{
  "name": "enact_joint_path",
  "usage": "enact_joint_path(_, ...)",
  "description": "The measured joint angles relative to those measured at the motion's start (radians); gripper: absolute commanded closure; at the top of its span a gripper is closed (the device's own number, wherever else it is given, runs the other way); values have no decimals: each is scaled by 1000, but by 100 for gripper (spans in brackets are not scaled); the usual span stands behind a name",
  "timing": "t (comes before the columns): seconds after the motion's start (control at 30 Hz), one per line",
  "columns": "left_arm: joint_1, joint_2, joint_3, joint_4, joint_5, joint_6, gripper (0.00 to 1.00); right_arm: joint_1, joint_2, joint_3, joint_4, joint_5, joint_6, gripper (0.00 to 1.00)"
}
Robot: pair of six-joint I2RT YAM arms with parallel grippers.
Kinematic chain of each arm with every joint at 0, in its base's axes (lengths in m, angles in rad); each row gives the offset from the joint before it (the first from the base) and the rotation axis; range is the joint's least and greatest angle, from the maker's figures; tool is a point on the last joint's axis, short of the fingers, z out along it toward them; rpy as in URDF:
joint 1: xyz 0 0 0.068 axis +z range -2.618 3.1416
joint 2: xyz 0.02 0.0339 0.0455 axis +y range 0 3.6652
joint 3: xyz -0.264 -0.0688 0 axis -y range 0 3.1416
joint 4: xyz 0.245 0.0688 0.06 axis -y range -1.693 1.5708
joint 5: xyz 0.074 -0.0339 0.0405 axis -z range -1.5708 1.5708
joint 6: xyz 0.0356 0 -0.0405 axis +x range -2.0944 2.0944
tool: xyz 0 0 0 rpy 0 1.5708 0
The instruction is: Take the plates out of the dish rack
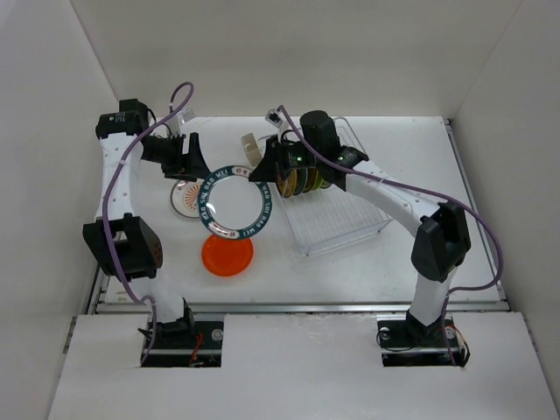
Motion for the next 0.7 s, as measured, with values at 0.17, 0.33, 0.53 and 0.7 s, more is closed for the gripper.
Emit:
enact_joint_path(0.17, 2, -3, 0, -5, 5, 27, 26, 0, -1, 14, 14, -14, 4, 100)
enact_joint_path(0.33, 7, -24, 0, 26, -5, -7, 23, 0, -1, 14, 9, -20, -7, 100)
enact_joint_path(0.53, 6, -43, 18, 50, 8, -43, 23, 0, -1, 10, 0, -14, -23, 100)
enact_joint_path(0.7, 6, -43, 20, 48, 42, -46, 21, -2, -1, 7, -2, 0, -30, 100)
